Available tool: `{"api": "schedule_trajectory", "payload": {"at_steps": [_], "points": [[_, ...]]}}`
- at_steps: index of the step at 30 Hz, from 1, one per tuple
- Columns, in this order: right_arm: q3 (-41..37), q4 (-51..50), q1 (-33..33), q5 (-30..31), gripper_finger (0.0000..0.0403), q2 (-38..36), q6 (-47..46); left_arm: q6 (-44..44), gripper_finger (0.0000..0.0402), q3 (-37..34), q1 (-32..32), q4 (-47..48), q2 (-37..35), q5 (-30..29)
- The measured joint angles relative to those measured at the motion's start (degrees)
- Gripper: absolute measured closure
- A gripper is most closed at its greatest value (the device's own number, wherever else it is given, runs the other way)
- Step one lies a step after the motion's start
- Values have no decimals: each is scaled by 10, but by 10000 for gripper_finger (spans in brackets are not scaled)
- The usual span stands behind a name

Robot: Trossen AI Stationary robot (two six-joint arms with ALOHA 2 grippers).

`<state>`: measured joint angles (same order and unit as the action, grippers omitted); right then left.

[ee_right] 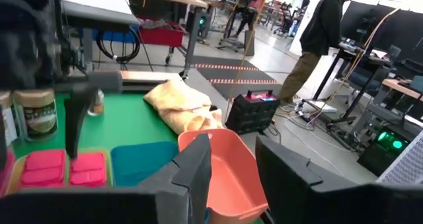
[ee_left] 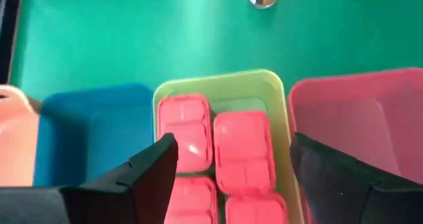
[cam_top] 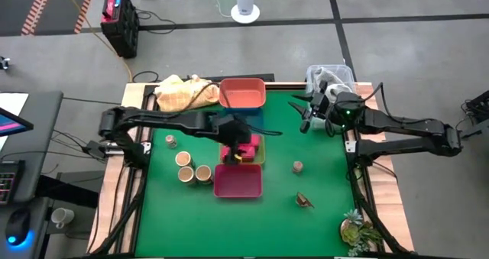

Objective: Sort spices by type
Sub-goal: Put the left transparent seasoning bottle into the orange bin

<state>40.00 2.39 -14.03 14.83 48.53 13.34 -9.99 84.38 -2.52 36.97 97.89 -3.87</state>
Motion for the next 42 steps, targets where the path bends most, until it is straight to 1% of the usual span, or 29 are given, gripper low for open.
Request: {"api": "schedule_trajectory", "payload": {"at_steps": [3,6,8,10,12,15,19,23,25,27,30,35,38,42], "points": [[0,-25,12,3,251,-1,0,4,136,-56,2,-32,-54,-8],[0,-28,31,3,249,2,0,15,144,-113,6,-59,-115,-24],[0,-25,42,3,246,3,3,26,147,-141,9,-52,-150,-33],[0,-8,49,3,240,8,9,40,147,-162,10,-26,-181,-41],[0,5,51,3,232,12,11,55,148,-169,10,22,-208,-54],[0,14,50,3,221,21,14,90,148,-169,10,119,-240,-70],[0,19,49,3,208,34,16,166,148,-169,10,233,-270,-82],[0,35,49,3,199,47,22,225,148,-169,10,338,-278,-104],[0,43,50,3,196,51,27,233,148,-170,9,389,-277,-118],[0,44,50,3,194,52,30,234,148,-179,9,421,-278,-132],[0,45,51,3,194,51,29,234,148,-213,9,419,-289,-145],[0,46,59,2,194,51,33,194,148,-281,9,399,-317,-150],[0,46,60,2,194,51,34,167,148,-312,7,398,-345,-150],[0,51,59,2,194,51,34,117,148,-347,-1,373,-392,-150]]}}
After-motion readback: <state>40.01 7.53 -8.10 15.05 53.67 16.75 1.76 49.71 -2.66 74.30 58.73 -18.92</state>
